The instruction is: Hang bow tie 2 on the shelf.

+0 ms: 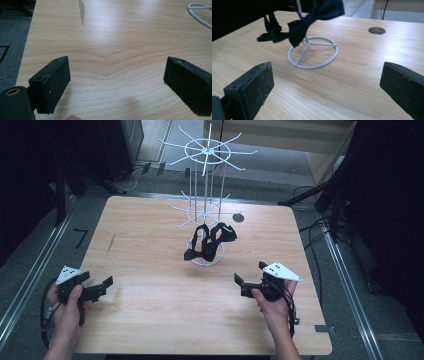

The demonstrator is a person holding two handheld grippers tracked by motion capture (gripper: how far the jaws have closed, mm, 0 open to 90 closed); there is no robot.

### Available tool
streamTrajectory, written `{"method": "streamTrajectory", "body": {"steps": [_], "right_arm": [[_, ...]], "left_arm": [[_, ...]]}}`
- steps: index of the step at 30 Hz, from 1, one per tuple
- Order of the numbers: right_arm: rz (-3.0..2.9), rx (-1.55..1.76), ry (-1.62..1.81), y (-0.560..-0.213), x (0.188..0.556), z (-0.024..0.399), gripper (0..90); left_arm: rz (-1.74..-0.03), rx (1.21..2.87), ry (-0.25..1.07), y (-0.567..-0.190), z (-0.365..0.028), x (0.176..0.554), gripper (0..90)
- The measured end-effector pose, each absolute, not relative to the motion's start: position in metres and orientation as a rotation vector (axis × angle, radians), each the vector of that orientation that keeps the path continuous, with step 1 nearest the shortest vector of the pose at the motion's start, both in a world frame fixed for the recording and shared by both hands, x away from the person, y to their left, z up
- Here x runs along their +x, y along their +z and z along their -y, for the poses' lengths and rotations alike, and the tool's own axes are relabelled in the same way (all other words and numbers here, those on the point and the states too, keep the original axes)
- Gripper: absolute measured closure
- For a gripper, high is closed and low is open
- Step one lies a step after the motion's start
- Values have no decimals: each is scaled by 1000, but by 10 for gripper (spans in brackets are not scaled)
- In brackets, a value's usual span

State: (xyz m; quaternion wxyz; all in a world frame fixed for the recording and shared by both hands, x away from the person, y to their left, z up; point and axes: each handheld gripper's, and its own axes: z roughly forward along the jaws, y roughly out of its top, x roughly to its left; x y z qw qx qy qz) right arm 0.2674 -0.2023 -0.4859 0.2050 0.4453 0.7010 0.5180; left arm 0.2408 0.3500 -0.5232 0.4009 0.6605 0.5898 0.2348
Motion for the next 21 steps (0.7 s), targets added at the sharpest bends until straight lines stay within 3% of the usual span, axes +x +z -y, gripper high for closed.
{"method": "streamTrajectory", "body": {"steps": [21], "right_arm": [[-1871,1379,1348,-515,253,275,0]], "left_arm": [[-1494,1666,594,-523,-350,240,77]]}}
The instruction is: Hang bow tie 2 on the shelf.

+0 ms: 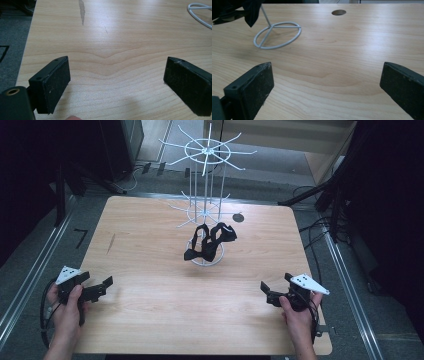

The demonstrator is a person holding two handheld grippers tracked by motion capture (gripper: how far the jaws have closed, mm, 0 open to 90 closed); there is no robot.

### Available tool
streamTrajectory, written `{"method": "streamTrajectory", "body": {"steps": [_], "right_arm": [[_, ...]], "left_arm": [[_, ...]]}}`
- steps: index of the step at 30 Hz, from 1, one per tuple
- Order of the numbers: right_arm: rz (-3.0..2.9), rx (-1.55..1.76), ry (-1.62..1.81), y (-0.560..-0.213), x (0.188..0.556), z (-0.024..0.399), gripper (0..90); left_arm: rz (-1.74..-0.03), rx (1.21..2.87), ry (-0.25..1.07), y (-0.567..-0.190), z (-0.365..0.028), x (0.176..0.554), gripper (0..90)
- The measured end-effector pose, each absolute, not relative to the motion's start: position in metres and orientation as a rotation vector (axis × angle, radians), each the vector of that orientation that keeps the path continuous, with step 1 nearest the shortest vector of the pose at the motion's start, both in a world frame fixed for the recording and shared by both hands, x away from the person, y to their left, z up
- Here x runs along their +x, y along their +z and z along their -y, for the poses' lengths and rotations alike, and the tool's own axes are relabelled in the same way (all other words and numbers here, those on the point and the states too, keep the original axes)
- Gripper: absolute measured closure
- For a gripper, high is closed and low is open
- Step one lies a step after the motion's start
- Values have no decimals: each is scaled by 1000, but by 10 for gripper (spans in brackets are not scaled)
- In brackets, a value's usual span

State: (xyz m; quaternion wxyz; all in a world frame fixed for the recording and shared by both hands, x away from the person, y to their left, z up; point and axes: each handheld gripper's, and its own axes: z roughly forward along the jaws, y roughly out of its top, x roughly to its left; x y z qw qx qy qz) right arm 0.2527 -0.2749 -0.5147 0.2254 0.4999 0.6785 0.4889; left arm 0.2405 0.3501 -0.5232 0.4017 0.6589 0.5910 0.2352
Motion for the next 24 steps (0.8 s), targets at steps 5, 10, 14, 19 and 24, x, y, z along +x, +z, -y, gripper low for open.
{"method": "streamTrajectory", "body": {"steps": [5,10,14,19,24], "right_arm": [[-1861,1408,1325,-520,251,286,0],[-1864,1424,1307,-524,248,295,0],[-1858,1448,1304,-527,245,304,0],[-1852,1473,1276,-532,240,317,0],[-1852,1489,1263,-536,235,327,0]], "left_arm": [[-1494,1665,595,-523,-350,240,76],[-1496,1661,597,-523,-350,240,77],[-1496,1660,598,-523,-350,240,77],[-1496,1660,597,-523,-350,240,76],[-1497,1659,599,-523,-350,240,76]]}}
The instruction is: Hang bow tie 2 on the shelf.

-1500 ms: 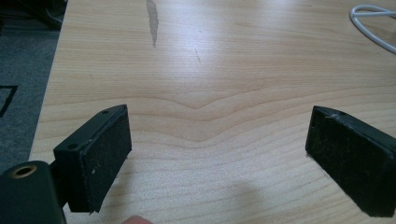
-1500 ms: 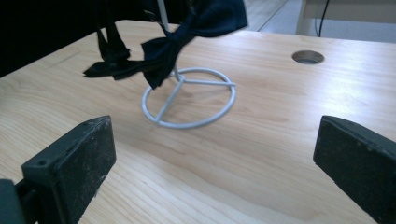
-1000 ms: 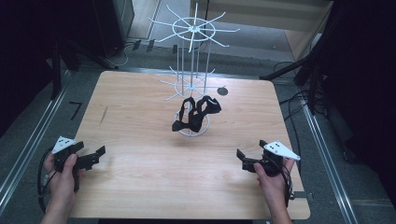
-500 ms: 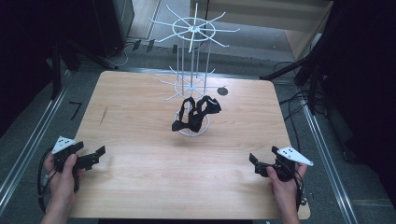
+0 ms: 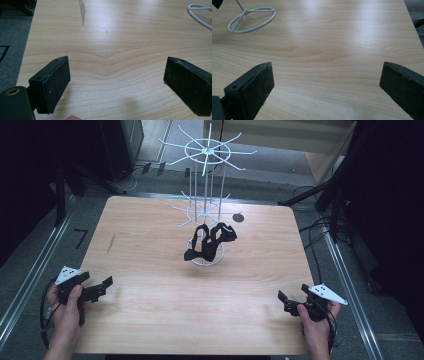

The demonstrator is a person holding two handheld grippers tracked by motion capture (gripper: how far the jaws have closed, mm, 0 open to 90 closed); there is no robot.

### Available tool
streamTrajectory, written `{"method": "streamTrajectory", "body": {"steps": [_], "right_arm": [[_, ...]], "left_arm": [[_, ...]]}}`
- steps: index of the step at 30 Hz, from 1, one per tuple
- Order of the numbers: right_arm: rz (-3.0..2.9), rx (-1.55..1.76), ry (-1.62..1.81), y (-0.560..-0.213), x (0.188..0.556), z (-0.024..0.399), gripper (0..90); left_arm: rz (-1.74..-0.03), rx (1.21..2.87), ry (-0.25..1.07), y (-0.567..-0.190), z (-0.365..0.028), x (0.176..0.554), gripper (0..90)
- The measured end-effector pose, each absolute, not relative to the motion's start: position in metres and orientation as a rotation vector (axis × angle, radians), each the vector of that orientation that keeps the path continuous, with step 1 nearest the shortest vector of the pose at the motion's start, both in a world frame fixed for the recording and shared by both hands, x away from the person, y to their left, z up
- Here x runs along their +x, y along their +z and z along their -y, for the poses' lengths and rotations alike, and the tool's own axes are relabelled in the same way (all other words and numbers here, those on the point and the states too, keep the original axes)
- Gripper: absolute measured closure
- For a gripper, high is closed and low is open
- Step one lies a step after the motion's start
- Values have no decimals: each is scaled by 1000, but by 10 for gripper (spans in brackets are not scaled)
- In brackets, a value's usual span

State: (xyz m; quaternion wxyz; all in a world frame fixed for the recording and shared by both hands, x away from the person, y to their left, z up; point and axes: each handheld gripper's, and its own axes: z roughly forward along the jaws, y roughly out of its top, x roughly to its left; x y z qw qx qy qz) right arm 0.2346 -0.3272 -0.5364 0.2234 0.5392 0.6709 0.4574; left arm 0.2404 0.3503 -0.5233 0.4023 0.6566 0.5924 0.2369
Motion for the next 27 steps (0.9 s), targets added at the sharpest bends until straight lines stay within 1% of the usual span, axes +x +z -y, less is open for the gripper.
{"method": "streamTrajectory", "body": {"steps": [19,27], "right_arm": [[-1796,1550,1206,-544,215,360,7],[-1790,1562,1181,-548,209,367,7]], "left_arm": [[-1496,1663,596,-523,-350,240,76],[-1496,1664,597,-523,-350,240,77]]}}
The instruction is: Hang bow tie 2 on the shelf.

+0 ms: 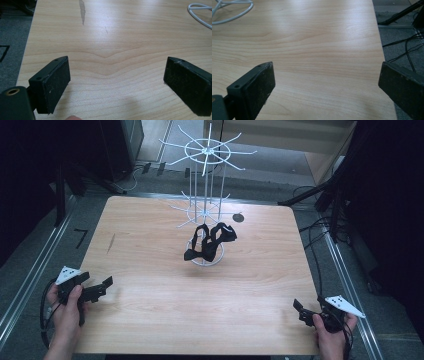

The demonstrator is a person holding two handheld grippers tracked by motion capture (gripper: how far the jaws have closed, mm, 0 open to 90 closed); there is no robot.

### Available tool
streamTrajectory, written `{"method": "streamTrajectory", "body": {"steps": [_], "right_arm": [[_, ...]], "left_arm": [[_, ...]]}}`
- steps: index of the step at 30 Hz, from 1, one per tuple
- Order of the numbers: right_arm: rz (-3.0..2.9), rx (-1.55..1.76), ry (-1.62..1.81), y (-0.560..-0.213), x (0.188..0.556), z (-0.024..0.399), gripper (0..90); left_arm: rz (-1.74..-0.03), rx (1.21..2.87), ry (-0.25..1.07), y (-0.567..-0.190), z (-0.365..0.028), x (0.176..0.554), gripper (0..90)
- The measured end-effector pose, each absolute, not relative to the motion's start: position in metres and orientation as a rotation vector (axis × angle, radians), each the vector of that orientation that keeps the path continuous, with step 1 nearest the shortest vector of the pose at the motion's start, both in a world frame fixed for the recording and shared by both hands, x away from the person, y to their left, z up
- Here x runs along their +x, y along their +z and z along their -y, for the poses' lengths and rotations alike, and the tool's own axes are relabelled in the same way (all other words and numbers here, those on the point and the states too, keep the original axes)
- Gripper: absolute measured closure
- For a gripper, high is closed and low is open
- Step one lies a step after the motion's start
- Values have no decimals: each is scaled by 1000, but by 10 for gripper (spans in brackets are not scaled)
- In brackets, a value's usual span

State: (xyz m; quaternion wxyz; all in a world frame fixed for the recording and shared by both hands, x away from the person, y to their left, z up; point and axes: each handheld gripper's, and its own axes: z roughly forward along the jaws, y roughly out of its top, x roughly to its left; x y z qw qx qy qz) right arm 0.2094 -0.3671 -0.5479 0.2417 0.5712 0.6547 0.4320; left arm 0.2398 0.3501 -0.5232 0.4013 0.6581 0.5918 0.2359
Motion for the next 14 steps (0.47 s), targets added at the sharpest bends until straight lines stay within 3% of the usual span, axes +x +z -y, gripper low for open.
{"method": "streamTrajectory", "body": {"steps": [14], "right_arm": [[-1794,1570,1150,-552,205,369,18]], "left_arm": [[-1498,1650,591,-523,-351,240,76]]}}
